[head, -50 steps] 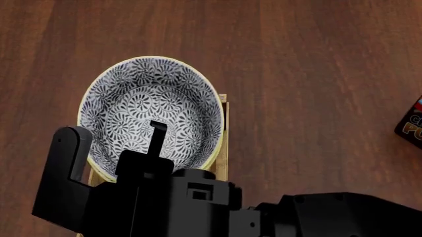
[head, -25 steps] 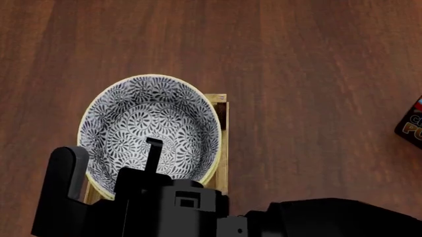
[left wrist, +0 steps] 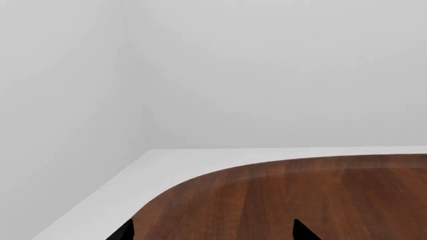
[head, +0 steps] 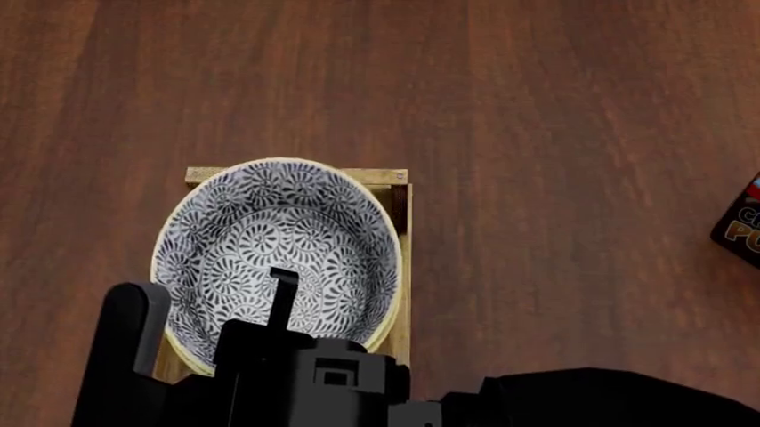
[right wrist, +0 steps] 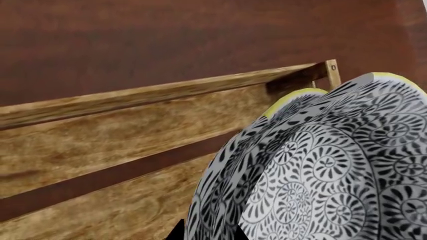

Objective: Stack the left bowl on the right bowl and place them in the tray.

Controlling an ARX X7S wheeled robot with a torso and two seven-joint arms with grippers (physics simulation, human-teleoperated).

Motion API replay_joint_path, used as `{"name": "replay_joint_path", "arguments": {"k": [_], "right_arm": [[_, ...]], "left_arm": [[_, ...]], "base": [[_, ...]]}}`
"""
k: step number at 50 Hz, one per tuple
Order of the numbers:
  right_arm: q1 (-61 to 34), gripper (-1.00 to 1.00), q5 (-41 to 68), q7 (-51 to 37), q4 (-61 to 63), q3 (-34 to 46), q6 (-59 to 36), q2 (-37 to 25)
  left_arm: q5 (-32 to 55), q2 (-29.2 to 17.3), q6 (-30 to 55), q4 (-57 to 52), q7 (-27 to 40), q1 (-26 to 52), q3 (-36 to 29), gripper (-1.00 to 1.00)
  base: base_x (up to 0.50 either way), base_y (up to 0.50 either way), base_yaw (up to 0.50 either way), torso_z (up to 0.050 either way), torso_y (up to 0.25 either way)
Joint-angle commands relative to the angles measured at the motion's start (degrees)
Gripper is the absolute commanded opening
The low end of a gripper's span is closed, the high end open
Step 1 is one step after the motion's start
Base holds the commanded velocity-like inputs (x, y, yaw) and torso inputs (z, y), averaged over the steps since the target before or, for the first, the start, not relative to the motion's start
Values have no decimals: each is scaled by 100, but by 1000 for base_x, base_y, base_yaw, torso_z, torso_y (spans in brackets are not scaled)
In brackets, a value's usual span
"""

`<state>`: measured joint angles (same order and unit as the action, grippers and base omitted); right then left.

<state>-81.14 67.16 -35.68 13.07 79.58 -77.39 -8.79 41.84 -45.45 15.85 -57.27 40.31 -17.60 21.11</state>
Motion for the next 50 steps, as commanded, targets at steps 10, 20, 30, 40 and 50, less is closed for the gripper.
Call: {"name": "replay_joint_path", "arguments": {"k": [10,20,30,40,50], "right_arm": [[122,-100,-312,34,-109,138,137,-12],[179,-100,-370,73,-173,243,224,1],[216,-100,-358,75,-190,309,238,58],[244,-100,-352,104,-211,373,269,65],[291,-100,-361,130,-259,457,297,85]], "left_arm": [[6,-65,-57,8,54,-34,-27,100],[-10,-80,-100,22,67,-55,-46,100],[1,-84,-162,25,70,-122,1,100],[21,-122,-168,6,117,-118,-25,100],[19,-158,-177,23,149,-88,-75,100]], "base": [[0,0,0,0,1],[0,0,0,1,1],[0,0,0,0,1],[0,0,0,0,0],[0,0,0,0,1]]}}
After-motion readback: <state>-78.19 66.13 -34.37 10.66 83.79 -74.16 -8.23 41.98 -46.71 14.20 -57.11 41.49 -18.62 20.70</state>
